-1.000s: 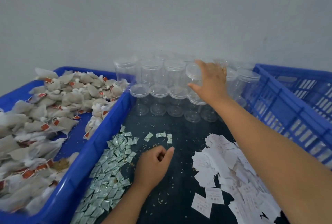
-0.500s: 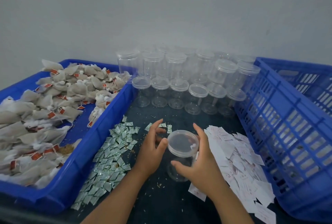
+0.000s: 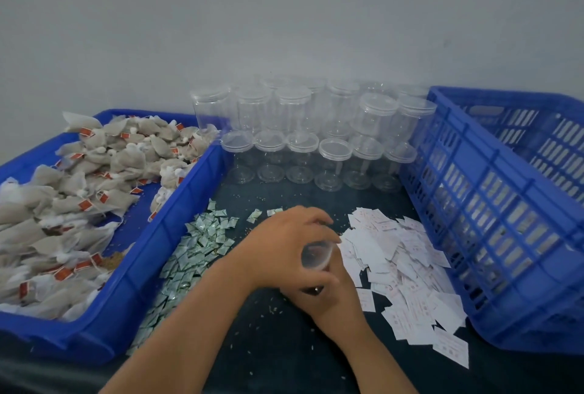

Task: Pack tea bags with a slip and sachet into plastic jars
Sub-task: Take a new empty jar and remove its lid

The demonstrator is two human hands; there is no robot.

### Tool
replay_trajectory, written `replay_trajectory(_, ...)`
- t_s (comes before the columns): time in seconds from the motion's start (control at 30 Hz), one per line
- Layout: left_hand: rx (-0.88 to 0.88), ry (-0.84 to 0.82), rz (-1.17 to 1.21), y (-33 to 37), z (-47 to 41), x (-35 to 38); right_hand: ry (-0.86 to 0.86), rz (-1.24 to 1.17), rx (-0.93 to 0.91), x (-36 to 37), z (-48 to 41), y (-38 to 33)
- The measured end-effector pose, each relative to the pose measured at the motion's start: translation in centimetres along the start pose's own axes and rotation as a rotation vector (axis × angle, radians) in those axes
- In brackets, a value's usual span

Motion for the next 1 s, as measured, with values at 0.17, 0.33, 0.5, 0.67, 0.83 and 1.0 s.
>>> replay_trajectory(0.17, -0.031, 0.104, -0.212, 2.4, -0.1, 0.7, 0.097, 0.019, -0.05, -0.2, 0.4, 0.1)
replay_trajectory(0.33, -0.543, 0.21, -0.118, 2.4, 0.4, 0.5, 0.257, 0.226, -0.136, 0.1, 0.8, 0.5)
replay_trajectory(0.5, -0.932, -0.012, 0.231, 0.7, 1.2, -1.6, 0.348, 0.432, -0.285, 1.1, 1.2, 0.0)
replay_trajectory(0.67, -1.233, 0.211, 1.138, -2.2, 1.8, -2.9, 0.451, -0.034, 0.079, -0.8, 0.8, 0.0)
replay_trajectory(0.83, -0.988, 0.351, 0.625, -3.7, 4.9, 1.4, 0.35, -0.138, 0.11, -0.9, 0.9, -0.1)
replay_trajectory(1.0, -0.811, 0.206, 0.002, -4.4, 6.2, 5.1, 0.247, -0.072, 0.056, -0.5, 1.2, 0.0)
Point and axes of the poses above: each hand's wrist, its own z-axis away from the middle knuckle, its own x-axis out of the palm, y = z × x, the point moved 1 cm from there along -z, towards the middle knuckle, and after that the axes turned 3 degrees about x, right-handed, at the moved point
